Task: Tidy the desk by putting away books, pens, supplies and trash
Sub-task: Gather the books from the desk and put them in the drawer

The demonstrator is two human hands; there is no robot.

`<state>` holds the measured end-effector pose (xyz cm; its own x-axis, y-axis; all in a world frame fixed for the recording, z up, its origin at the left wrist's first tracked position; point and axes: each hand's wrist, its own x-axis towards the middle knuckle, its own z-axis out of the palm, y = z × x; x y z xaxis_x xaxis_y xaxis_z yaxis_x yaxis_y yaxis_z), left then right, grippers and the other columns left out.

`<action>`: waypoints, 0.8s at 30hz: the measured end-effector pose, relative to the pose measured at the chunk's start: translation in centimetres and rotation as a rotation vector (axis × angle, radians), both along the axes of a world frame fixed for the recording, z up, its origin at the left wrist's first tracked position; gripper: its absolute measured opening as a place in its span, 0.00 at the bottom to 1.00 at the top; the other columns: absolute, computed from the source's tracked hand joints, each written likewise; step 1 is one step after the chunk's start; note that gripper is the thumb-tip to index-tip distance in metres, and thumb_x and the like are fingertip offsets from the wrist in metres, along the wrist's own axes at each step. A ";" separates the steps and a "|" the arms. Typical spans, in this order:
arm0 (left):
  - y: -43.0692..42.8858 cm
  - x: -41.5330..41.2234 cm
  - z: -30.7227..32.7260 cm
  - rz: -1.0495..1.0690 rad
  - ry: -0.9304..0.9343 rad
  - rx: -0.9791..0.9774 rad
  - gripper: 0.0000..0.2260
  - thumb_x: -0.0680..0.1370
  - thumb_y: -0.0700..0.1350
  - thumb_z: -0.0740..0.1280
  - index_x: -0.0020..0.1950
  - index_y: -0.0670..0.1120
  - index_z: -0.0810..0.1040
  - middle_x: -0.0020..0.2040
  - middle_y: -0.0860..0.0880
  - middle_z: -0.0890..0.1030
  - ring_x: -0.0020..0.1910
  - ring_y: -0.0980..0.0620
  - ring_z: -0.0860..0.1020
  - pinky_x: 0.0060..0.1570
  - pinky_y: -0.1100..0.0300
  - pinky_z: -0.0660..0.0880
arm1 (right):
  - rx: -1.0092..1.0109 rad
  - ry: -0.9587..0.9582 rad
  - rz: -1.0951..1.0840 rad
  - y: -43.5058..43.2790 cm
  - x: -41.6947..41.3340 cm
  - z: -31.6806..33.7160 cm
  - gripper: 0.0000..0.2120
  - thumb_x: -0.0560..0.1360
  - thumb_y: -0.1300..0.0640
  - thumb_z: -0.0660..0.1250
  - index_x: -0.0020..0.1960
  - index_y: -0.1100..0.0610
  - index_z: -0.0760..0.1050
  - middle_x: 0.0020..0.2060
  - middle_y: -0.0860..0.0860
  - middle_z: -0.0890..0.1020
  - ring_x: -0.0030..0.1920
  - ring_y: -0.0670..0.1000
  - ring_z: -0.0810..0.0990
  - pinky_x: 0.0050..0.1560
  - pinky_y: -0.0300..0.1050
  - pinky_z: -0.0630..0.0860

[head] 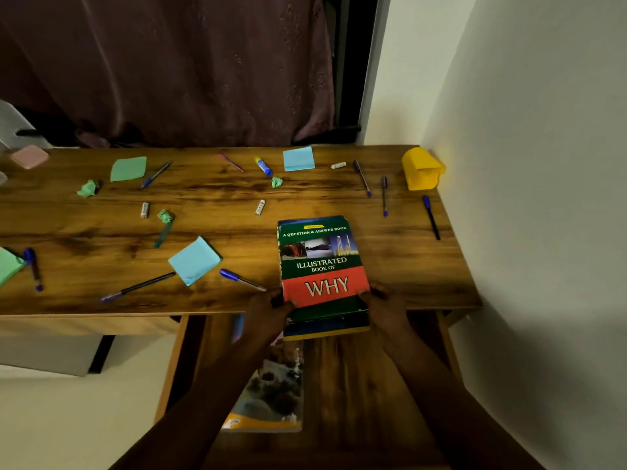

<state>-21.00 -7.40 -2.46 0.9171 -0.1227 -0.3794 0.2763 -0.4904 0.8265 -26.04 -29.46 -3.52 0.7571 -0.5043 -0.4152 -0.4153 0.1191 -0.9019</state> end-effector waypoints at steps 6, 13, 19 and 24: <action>0.2 -0.6 -0.4 -0.075 -0.121 0.117 0.15 0.81 0.46 0.68 0.68 0.47 0.79 0.64 0.47 0.82 0.63 0.47 0.80 0.63 0.56 0.72 | -0.099 0.034 0.145 0.2 -0.5 0.1 0.12 0.78 0.65 0.70 0.60 0.57 0.83 0.54 0.54 0.86 0.57 0.55 0.83 0.62 0.56 0.78; 0.1 -0.9 0.2 -0.041 -0.128 0.111 0.14 0.80 0.45 0.69 0.65 0.49 0.81 0.57 0.47 0.85 0.53 0.50 0.83 0.57 0.54 0.78 | -0.161 0.074 0.155 0.1 -0.1 0.8 0.12 0.79 0.61 0.69 0.62 0.55 0.80 0.52 0.49 0.83 0.51 0.50 0.83 0.53 0.46 0.78; -0.5 0.2 1.9 0.066 0.059 -0.048 0.14 0.80 0.38 0.67 0.65 0.44 0.79 0.52 0.46 0.84 0.47 0.51 0.82 0.49 0.50 0.81 | 0.026 0.121 0.165 -0.4 1.9 2.1 0.11 0.81 0.57 0.66 0.62 0.56 0.80 0.54 0.53 0.86 0.54 0.54 0.85 0.57 0.53 0.81; 0.0 1.0 3.0 0.097 0.153 -0.102 0.15 0.76 0.35 0.68 0.62 0.43 0.80 0.49 0.44 0.84 0.47 0.44 0.82 0.44 0.48 0.82 | 0.166 0.171 0.210 -0.8 2.1 2.5 0.11 0.79 0.61 0.66 0.58 0.53 0.81 0.52 0.54 0.87 0.52 0.54 0.85 0.49 0.49 0.81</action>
